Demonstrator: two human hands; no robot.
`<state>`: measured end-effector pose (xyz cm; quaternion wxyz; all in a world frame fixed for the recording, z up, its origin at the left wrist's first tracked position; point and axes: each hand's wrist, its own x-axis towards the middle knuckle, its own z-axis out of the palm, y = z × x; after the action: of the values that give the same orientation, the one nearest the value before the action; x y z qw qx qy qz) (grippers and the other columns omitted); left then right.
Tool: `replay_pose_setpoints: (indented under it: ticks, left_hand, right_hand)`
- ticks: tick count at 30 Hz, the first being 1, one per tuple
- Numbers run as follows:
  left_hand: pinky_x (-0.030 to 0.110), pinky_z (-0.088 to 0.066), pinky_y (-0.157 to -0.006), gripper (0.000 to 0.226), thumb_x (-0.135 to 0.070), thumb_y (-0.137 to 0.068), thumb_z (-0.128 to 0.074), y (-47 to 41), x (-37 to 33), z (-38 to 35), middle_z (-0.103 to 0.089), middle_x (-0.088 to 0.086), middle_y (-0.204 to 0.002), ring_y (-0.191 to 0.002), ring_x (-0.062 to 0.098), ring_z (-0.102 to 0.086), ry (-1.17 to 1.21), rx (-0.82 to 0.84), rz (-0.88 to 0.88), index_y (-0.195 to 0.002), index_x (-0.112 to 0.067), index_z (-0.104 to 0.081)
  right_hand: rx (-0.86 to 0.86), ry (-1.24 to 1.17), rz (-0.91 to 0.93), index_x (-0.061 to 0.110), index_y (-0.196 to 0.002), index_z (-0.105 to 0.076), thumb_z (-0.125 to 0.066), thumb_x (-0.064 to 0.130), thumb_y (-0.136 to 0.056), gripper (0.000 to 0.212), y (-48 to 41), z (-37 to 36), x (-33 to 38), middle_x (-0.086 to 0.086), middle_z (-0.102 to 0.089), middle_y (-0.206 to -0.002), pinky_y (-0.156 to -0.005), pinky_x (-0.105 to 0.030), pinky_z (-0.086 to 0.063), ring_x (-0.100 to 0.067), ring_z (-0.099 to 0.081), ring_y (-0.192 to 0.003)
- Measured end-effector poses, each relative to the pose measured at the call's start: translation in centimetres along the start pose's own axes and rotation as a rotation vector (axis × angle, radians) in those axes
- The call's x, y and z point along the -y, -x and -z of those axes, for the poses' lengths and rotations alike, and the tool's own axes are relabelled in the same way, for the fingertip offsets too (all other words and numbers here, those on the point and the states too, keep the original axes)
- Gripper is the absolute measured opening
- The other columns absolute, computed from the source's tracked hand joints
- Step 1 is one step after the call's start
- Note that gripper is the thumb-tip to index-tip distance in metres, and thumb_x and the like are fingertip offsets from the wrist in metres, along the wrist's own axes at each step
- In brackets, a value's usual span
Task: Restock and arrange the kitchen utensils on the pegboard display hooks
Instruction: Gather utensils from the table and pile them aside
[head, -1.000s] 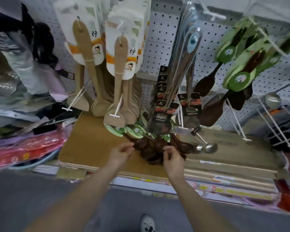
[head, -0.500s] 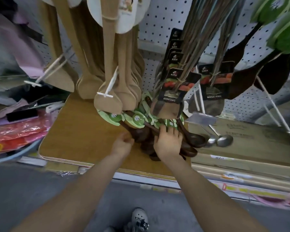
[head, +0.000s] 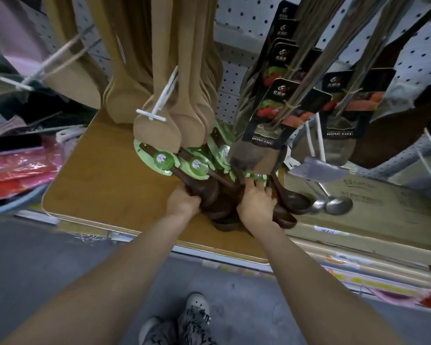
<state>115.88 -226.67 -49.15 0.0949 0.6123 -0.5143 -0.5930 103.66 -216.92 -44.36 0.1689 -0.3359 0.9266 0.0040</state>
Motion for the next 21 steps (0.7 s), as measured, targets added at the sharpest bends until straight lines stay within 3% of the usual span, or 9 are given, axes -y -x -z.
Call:
replay_pose_setpoints:
  ticks: [4, 7, 11, 14, 18, 21]
  left_hand:
    - [0.044, -0.060, -0.072, 0.042, 0.002, -0.084, -0.057, 0.7, 0.7, 2.1, -0.058, 0.011, -0.109, -0.087, 0.036, -0.064, 0.031, -0.026, 0.053, -0.122, -0.012, -0.050]
    - [0.040, -0.060, -0.064, 0.043, -0.003, -0.084, -0.055, 1.8, 2.1, 4.1, -0.059, 0.011, -0.102, -0.077, 0.033, -0.064, -0.079, -0.085, 0.058, -0.123, -0.019, -0.050]
    - [0.042, -0.055, -0.085, 0.045, -0.010, -0.081, -0.055, 2.9, 3.2, 6.6, -0.065, 0.016, -0.107, -0.097, 0.037, -0.063, -0.221, -0.141, 0.023, -0.124, -0.022, -0.052]
    - [0.037, -0.046, -0.090, 0.049, -0.008, -0.083, -0.054, 3.3, 3.3, 8.2, -0.064, 0.018, -0.114, -0.110, 0.037, -0.058, -0.377, -0.143, 0.032, -0.130, -0.020, -0.051]
    - [0.036, -0.044, -0.091, 0.044, -0.010, -0.086, -0.055, 3.5, 3.3, 9.2, -0.063, 0.017, -0.117, -0.113, 0.036, -0.057, -0.527, -0.110, 0.046, -0.128, -0.020, -0.052]
    - [0.035, -0.046, -0.089, 0.034, -0.015, -0.087, -0.056, 2.8, 2.9, 9.0, -0.065, 0.016, -0.115, -0.111, 0.036, -0.059, -0.518, -0.121, 0.032, -0.121, -0.015, -0.059]
  right_hand:
    - [0.017, -0.057, 0.073, 0.020, -0.133, -0.046, -0.062, 0.005, -0.083, 0.055, 0.3, -0.1, 0.7, -0.011, -0.051, -0.131, -0.099, -0.047, -0.041, -0.037, -0.047, -0.123]
    - [0.051, -0.132, 0.144, 0.020, -0.127, -0.049, -0.061, 0.003, -0.079, 0.052, 0.9, -0.5, 1.7, -0.011, -0.057, -0.123, -0.093, -0.042, -0.049, -0.037, -0.057, -0.112]
    - [0.145, -0.207, 0.151, 0.021, -0.122, -0.050, -0.058, 0.006, -0.079, 0.047, 1.7, -0.1, 2.8, -0.011, -0.062, -0.111, -0.085, -0.039, -0.051, -0.037, -0.062, -0.103]
    - [0.218, -0.241, 0.085, 0.015, -0.122, -0.043, -0.064, 0.024, -0.084, 0.044, 1.5, 0.4, 3.8, -0.013, -0.063, -0.107, -0.082, -0.037, -0.050, -0.037, -0.062, -0.103]
    - [0.228, 0.053, 0.076, 0.009, -0.139, -0.030, -0.068, 0.041, -0.085, 0.073, 0.8, -0.2, 5.9, -0.015, -0.052, -0.134, -0.095, -0.042, -0.043, -0.036, -0.050, -0.123]
    - [0.172, 0.344, 0.131, 0.011, -0.144, -0.035, -0.061, 0.039, -0.091, 0.065, 0.4, -1.3, 7.8, -0.013, -0.042, -0.144, -0.101, -0.044, -0.035, -0.033, -0.039, -0.131]
